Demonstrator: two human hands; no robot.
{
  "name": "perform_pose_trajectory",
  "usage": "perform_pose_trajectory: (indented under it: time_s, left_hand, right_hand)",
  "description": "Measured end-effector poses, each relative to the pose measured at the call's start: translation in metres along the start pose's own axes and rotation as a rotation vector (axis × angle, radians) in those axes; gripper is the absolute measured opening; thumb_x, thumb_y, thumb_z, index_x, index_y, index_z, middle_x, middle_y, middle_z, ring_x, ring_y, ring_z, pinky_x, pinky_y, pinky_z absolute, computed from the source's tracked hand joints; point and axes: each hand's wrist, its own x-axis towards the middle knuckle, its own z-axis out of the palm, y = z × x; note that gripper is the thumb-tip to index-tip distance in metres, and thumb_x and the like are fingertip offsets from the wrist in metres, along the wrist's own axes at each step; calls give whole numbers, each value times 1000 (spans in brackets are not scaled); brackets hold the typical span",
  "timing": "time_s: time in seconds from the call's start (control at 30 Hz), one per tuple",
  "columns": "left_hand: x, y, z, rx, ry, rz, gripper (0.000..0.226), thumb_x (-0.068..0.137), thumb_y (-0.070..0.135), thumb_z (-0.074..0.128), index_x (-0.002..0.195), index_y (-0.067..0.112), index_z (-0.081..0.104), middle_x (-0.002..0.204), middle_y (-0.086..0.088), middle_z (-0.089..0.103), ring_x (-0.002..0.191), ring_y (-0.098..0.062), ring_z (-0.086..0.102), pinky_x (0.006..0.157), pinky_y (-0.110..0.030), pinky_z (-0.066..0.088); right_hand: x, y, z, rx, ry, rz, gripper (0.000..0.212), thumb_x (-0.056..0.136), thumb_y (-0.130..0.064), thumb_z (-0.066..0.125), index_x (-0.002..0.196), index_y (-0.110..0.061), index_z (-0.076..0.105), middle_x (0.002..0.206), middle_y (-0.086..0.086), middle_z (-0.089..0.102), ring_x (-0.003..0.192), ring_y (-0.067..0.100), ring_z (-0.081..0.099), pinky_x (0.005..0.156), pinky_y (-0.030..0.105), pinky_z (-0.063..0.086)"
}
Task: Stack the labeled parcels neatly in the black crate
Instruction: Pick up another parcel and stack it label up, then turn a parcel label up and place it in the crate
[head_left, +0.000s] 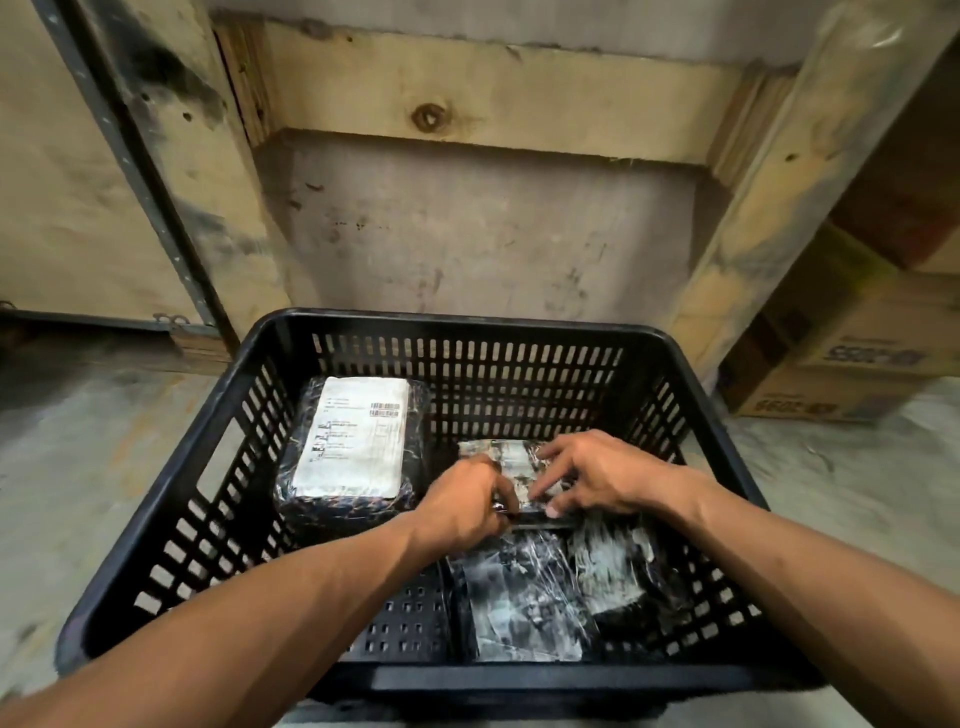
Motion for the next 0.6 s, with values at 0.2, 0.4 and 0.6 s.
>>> perform_pose_trajectory:
  time_s: [0.2,0.4,0.6]
  left_hand:
    - [12,-12,20,72,-74,10,33,81,1,72,94,28,59,141,-8,49,124,-32,53,104,-45,47]
    - [7,-27,18,-189,-15,40,35,87,-12,47,87,23,54,101,-2,62,72,-18,58,48,-21,46]
    - [6,-18,-1,-336,226,104,32,88,-8,59,98,22,59,115,7,59,96,-9,59,77,-3,45]
  right_hand:
    - [15,12,22,-51,-61,25,39,76,-42,85,106,-42,60,114,-2,68,103,22,62,76,34,41]
    - [16,15,28,-51,5,-14,41,90,-33,77,103,-38,38,85,2,68,72,13,60,71,31,41]
    - [2,17,-8,220,139,-70,29,97,-28,67,114,-49,56,110,-8,69,79,19,66,75,38,57]
